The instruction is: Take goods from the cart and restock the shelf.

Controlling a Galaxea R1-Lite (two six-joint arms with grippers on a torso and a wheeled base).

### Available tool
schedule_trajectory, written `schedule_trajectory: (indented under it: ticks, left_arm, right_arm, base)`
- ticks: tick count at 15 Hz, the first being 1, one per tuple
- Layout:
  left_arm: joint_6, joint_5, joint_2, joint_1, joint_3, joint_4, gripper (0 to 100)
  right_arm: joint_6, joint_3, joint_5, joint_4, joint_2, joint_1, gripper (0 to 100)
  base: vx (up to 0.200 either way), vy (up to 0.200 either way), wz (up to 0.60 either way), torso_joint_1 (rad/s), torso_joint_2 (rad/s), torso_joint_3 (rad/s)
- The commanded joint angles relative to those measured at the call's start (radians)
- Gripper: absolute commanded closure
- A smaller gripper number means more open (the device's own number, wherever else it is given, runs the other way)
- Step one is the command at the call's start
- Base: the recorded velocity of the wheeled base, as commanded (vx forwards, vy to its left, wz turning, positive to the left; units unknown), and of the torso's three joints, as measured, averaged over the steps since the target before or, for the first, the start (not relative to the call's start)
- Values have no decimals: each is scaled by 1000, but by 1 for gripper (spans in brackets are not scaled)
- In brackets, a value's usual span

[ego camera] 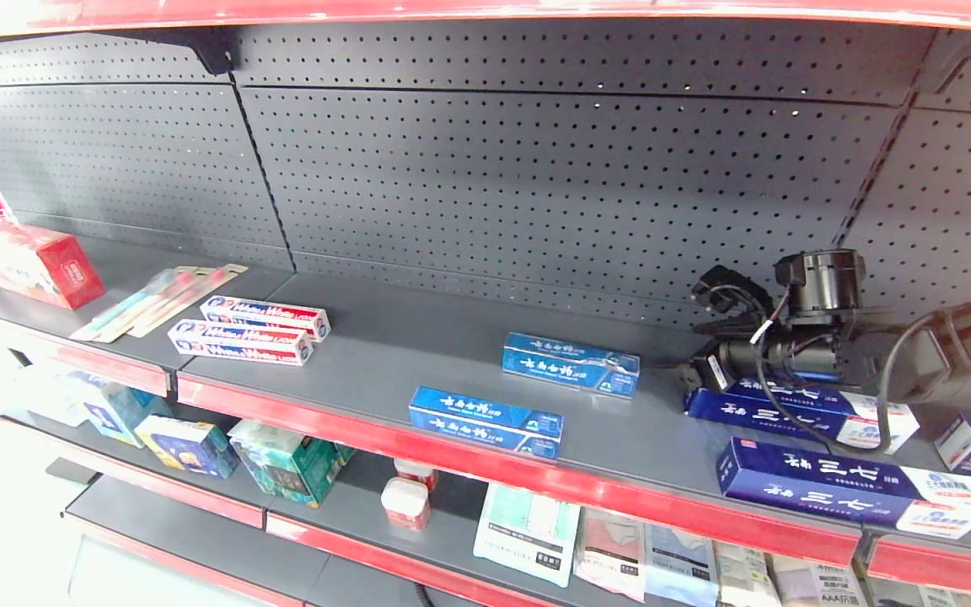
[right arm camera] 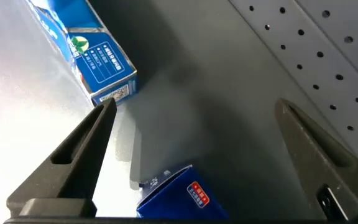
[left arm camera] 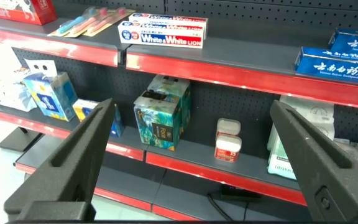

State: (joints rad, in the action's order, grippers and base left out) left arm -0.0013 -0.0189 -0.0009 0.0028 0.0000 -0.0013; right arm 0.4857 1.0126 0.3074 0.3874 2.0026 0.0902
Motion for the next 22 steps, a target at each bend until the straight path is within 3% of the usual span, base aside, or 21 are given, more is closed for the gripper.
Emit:
schedule_trajectory:
  ticks: [1,22]
  left_arm:
    - [0,-1,1,0,0,0,0]
    - [0,-1,1,0,0,0,0]
  right_arm:
    - [1,3,-2,1,15,-6,0]
    - [17,100,-27,5,94,60,0]
  base:
    - [0,0,0,0,0,0]
    - [0,0,0,0,0,0]
